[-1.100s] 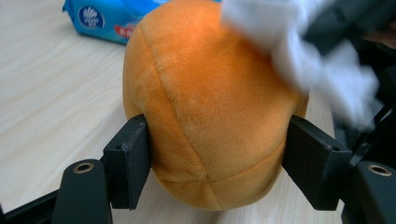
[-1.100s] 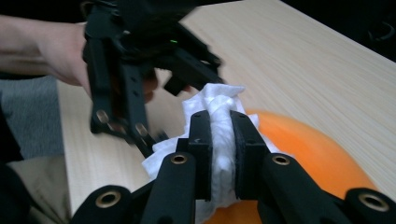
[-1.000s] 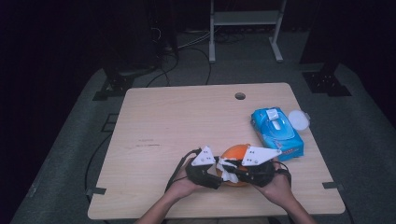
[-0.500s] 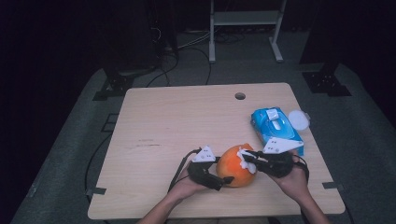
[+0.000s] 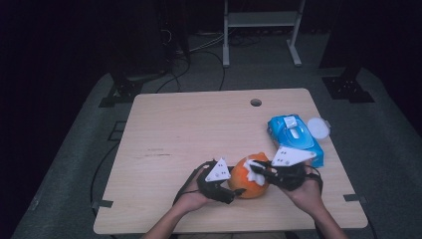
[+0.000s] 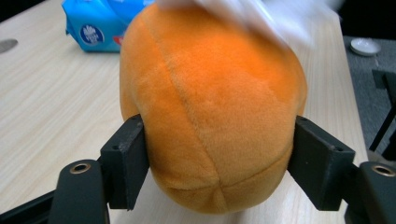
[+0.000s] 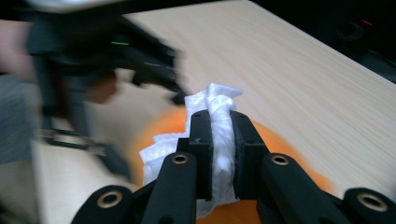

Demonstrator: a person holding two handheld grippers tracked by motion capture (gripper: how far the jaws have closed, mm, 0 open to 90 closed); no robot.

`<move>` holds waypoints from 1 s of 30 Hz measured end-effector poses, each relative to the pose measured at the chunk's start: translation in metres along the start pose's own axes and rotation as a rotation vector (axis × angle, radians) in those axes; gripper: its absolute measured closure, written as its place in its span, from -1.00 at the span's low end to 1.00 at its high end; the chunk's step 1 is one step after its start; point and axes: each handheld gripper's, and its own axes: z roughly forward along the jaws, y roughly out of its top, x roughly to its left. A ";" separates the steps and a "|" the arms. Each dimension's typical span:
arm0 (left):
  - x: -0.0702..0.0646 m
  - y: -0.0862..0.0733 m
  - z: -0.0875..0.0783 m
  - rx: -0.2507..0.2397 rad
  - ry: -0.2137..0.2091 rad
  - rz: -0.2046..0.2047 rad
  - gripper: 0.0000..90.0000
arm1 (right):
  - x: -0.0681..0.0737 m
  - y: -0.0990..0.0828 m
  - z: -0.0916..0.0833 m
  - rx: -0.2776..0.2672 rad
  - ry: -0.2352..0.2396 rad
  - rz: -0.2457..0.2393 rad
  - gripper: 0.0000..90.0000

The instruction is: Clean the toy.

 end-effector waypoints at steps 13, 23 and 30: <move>0.010 -0.002 -0.001 -0.053 -0.057 -0.178 -0.49 | -0.015 -0.020 0.006 0.025 0.038 0.112 0.78; -0.003 0.009 -0.003 -0.046 0.019 -0.060 -0.25 | 0.012 0.003 0.004 -0.011 0.086 0.027 0.78; -0.007 0.008 -0.002 -0.035 0.030 -0.008 -0.28 | 0.023 0.009 0.010 0.000 0.084 -0.030 0.77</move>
